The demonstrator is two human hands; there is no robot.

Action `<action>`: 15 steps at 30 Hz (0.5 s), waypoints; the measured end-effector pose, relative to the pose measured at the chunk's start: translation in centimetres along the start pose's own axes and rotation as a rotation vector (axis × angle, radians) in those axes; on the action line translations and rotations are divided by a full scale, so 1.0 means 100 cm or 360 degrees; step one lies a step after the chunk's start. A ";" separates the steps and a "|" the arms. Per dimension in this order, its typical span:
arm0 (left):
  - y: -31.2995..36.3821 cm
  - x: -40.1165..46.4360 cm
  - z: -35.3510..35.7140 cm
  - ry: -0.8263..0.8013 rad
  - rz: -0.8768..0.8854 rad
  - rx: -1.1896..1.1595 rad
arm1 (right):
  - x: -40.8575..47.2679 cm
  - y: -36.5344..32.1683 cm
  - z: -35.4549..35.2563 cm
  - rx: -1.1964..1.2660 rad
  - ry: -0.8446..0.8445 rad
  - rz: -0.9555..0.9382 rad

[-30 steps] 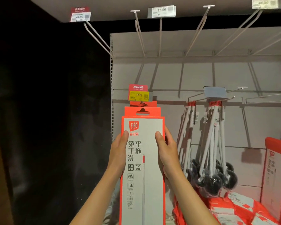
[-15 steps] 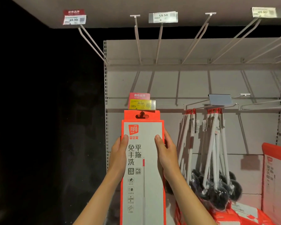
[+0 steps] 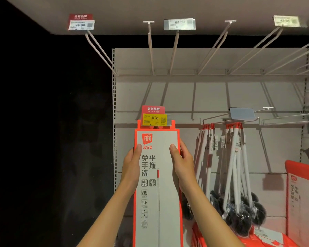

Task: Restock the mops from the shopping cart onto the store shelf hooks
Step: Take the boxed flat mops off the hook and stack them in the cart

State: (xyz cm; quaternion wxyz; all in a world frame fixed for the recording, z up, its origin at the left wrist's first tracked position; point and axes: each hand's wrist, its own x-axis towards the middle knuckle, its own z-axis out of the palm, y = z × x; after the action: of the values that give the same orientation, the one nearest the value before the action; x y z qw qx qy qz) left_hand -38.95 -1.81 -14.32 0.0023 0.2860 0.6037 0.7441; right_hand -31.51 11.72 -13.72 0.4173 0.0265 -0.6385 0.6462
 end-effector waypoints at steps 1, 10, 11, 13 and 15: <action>0.000 0.002 0.000 -0.0007 -0.0006 0.0007 | 0.002 0.000 0.000 -0.0010 0.0000 0.0007; -0.017 0.013 -0.001 0.0051 -0.0057 0.0018 | 0.006 0.014 0.003 -0.0038 0.0009 0.0033; -0.019 0.012 -0.001 0.0073 -0.0043 0.0050 | 0.005 0.015 0.003 -0.0042 0.0010 0.0018; -0.022 0.011 0.000 0.0079 -0.0048 0.0102 | 0.004 0.020 0.002 -0.0048 0.0030 -0.0017; -0.024 0.010 0.000 0.0084 -0.0051 0.0158 | 0.004 0.025 0.001 -0.0073 0.0055 -0.0041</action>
State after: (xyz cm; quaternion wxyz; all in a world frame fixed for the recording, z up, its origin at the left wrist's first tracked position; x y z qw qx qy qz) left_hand -40.66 -0.84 -16.06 -0.0160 0.2565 0.6443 0.7203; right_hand -33.25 12.24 -15.50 0.4369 0.0139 -0.6455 0.6263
